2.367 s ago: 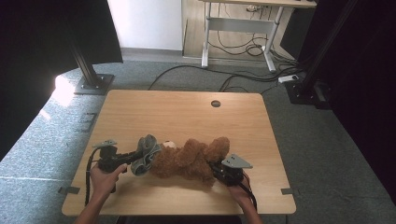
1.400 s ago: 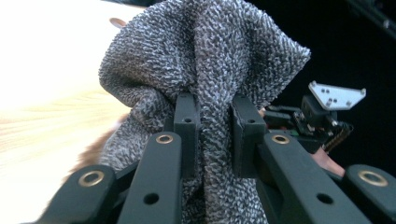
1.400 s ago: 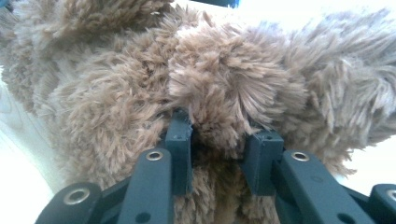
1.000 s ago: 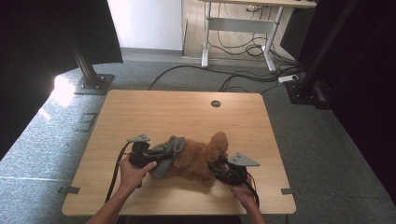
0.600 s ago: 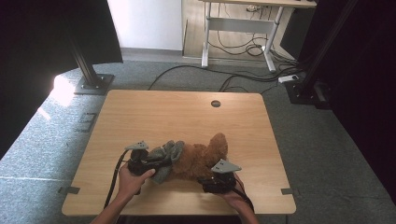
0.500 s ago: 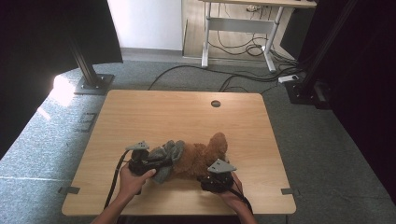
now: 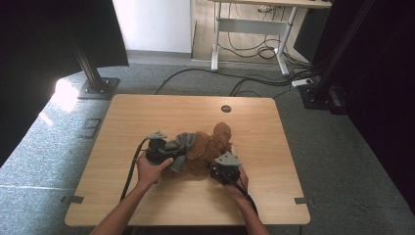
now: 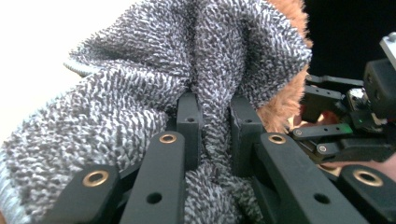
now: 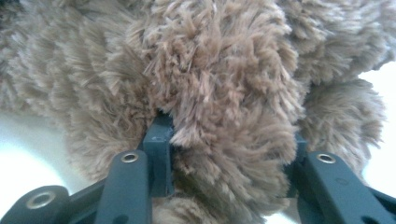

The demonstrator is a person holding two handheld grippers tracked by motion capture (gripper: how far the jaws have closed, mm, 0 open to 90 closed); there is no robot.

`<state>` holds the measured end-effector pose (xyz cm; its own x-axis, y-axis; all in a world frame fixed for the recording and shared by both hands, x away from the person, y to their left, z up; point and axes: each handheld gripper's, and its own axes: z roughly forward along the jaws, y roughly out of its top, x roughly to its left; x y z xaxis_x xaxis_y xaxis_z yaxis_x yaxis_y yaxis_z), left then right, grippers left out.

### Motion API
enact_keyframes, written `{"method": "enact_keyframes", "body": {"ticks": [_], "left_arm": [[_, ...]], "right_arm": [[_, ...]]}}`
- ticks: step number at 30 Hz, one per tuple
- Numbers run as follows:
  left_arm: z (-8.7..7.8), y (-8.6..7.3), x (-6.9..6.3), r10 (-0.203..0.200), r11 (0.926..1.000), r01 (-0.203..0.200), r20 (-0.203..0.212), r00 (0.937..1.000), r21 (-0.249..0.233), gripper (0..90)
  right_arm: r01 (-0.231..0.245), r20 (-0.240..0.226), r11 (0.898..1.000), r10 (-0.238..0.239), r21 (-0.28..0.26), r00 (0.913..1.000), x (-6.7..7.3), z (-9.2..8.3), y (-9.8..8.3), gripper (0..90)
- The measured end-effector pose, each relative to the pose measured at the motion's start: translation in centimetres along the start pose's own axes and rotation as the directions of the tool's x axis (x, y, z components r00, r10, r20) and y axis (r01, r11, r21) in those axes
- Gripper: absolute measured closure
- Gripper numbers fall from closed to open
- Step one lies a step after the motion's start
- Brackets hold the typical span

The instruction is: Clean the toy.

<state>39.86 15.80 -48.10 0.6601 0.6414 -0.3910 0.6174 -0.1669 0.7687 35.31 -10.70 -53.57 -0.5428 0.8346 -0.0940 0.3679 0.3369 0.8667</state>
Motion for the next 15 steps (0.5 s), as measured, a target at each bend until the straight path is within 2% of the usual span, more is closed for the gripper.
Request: {"method": "enact_keyframes", "body": {"ticks": [4, 8, 11, 15], "left_arm": [[0.4, 0.1, 0.0, 0.009, 0.9999, -0.009, -0.002, 1.0000, -0.005, 77.1], [-0.1, -0.8, -0.3, 0.020, 0.9997, -0.020, 0.020, 0.9996, -0.014, 77.2], [-0.7, -1.9, -0.7, 0.029, 0.9993, -0.028, 0.034, 0.9990, -0.023, 77.3], [-1.5, -3.4, -1.5, 0.034, 0.9989, -0.032, 0.051, 0.9981, -0.033, 77.4]], "right_arm": [[0.009, 0.048, 1.000, -0.009, -0.007, 0.9988, -0.1, 0.4, 0.1, 54.2], [0.016, 0.030, 1.000, -0.016, -0.005, 0.9994, -0.2, -0.2, -0.3, 53.1], [-0.006, -0.032, 1.000, 0.006, -0.007, 0.9995, -0.5, -1.1, -0.7, 47.4], [-0.040, -0.112, 0.999, 0.039, -0.008, 0.9929, -1.1, -3.1, -1.2, 35.9]]}}
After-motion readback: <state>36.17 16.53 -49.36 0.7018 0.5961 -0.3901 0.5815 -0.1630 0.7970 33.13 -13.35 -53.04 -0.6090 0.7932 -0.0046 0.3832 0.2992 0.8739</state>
